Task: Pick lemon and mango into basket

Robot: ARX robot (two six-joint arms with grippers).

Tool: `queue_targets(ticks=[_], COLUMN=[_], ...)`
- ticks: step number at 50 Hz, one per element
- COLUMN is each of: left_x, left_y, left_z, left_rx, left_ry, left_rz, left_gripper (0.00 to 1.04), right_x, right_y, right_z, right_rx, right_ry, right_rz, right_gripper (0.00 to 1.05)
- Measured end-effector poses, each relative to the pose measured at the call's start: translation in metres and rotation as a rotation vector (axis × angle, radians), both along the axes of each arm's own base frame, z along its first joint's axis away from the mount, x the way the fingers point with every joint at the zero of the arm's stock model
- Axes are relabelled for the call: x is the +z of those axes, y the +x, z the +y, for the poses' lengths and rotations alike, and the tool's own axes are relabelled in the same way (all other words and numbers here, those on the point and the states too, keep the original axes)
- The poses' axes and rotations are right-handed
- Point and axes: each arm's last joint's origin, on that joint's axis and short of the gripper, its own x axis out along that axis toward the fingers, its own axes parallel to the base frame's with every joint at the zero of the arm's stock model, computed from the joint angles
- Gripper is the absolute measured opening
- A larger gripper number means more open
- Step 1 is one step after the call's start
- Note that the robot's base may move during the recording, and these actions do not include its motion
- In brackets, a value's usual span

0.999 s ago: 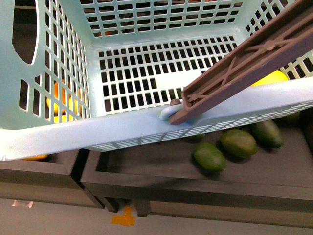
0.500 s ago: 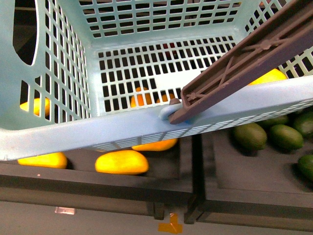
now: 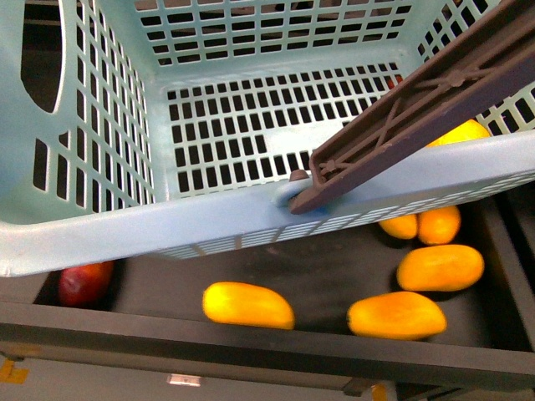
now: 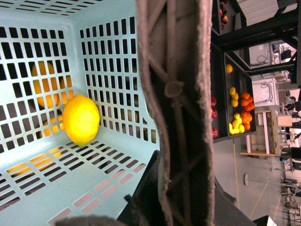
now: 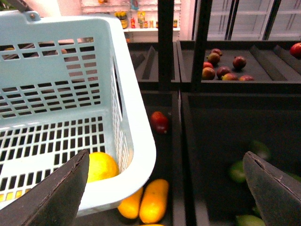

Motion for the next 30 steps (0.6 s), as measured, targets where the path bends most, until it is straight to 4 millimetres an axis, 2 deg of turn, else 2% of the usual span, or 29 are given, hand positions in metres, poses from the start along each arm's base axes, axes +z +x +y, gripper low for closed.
queue_targets(ticks=[30], left_x=[0.0000], left_y=[-0.0001], left_z=[-0.0001], left_rx=[-0.003], left_ry=[-0.001], left_rz=[0.001], left_gripper=[0.06], right_x=[0.0000], right_y=[0.0000], right_z=[0.0000], right_rx=[0.000], right_ry=[0.000], right_rz=[0.000], right_gripper=[0.96])
